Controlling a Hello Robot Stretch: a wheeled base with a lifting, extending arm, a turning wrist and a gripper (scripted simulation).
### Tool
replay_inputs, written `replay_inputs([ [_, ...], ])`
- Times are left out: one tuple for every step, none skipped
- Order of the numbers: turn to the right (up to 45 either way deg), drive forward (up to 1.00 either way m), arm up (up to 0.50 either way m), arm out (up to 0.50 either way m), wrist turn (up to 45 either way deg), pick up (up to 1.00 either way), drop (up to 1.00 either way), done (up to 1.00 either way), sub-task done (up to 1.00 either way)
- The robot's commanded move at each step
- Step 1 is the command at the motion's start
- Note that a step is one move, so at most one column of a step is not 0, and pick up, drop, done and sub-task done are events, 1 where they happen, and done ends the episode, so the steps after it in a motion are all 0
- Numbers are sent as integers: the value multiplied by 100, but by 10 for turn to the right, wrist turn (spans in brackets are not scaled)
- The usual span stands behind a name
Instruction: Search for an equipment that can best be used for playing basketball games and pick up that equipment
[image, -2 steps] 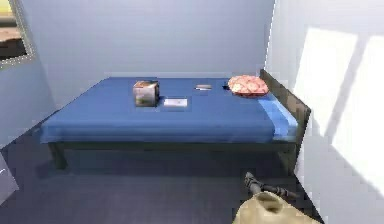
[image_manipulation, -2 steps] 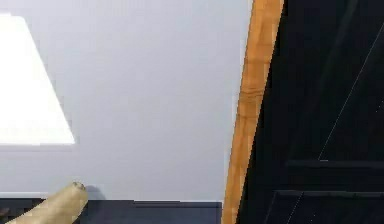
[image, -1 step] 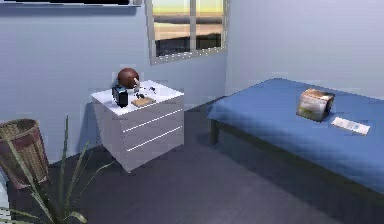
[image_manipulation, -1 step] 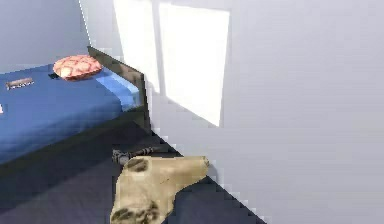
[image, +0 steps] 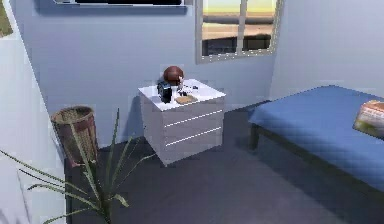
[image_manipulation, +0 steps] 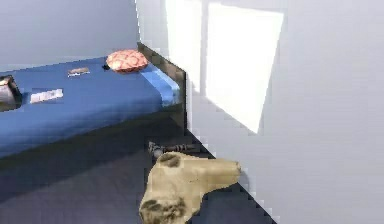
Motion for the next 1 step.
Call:
replay_inputs([
  [0,30,0,0,0,0,0,0,0],
])
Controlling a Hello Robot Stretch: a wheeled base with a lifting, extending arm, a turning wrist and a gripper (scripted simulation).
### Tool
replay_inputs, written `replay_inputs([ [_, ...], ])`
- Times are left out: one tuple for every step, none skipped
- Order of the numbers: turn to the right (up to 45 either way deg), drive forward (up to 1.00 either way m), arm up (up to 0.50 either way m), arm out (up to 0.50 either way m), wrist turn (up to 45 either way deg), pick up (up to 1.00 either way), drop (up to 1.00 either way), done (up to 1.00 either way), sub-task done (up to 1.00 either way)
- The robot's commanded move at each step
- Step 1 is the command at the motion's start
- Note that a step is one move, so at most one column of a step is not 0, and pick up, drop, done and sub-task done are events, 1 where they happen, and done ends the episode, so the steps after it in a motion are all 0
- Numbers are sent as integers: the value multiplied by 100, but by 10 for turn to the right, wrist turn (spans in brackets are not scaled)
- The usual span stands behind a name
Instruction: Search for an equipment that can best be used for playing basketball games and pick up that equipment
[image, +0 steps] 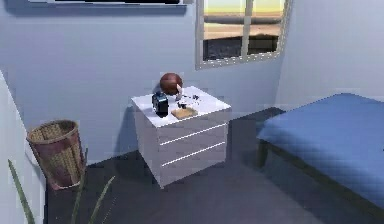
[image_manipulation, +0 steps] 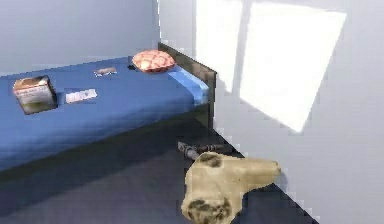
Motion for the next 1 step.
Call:
replay_inputs([
  [270,0,0,0,0,0,0,0,0],
])
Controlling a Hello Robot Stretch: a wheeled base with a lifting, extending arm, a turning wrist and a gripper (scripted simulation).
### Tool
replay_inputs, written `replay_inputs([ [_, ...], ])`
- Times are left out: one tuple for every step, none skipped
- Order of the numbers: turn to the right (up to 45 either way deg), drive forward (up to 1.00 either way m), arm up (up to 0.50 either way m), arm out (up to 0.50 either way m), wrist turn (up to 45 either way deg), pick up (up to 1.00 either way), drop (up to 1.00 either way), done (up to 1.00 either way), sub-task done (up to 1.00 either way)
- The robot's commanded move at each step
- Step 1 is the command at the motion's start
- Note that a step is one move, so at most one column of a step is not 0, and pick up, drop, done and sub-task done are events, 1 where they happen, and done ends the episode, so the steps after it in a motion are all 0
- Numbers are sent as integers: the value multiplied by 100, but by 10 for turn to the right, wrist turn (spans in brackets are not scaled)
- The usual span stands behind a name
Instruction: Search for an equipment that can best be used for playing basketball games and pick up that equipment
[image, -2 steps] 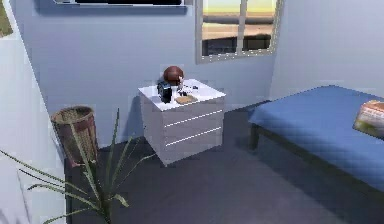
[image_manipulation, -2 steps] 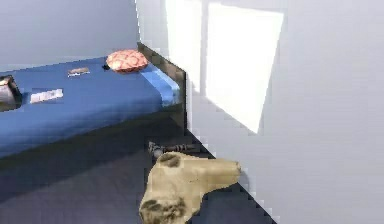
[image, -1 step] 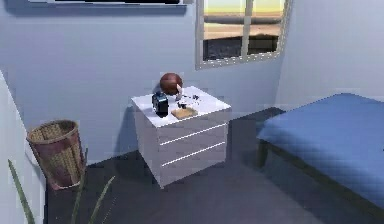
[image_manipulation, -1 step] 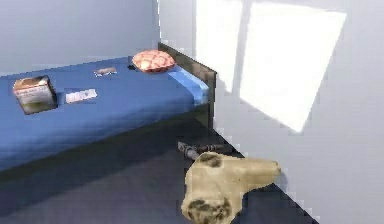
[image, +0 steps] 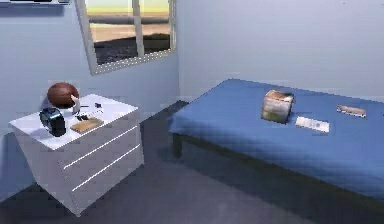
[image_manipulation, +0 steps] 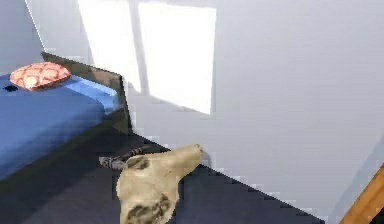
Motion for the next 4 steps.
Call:
replay_inputs([
  [0,35,0,0,0,0,0,0,0],
  [-450,0,0,0,0,0,0,0,0],
  [-120,0,0,0,0,0,0,0,0],
  [0,55,0,0,0,0,0,0,0],
])
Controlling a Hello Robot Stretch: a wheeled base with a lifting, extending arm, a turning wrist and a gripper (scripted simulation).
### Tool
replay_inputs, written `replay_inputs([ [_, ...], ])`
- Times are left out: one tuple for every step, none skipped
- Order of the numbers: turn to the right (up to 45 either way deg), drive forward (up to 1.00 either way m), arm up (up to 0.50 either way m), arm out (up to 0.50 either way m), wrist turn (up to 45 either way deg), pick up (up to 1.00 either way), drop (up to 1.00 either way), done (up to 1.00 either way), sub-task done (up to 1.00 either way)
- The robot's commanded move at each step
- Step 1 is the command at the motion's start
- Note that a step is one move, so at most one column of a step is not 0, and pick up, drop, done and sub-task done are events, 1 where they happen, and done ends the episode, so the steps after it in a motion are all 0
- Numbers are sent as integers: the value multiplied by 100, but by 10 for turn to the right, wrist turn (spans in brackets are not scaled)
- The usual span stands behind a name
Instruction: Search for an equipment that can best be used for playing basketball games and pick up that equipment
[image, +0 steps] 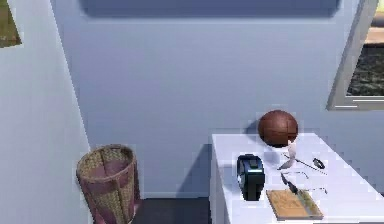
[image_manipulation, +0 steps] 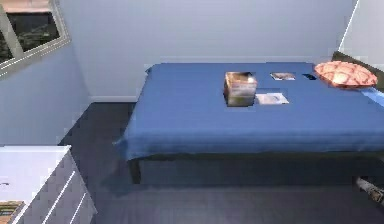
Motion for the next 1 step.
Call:
replay_inputs([
  [0,30,0,0,0,0,0,0,0],
])
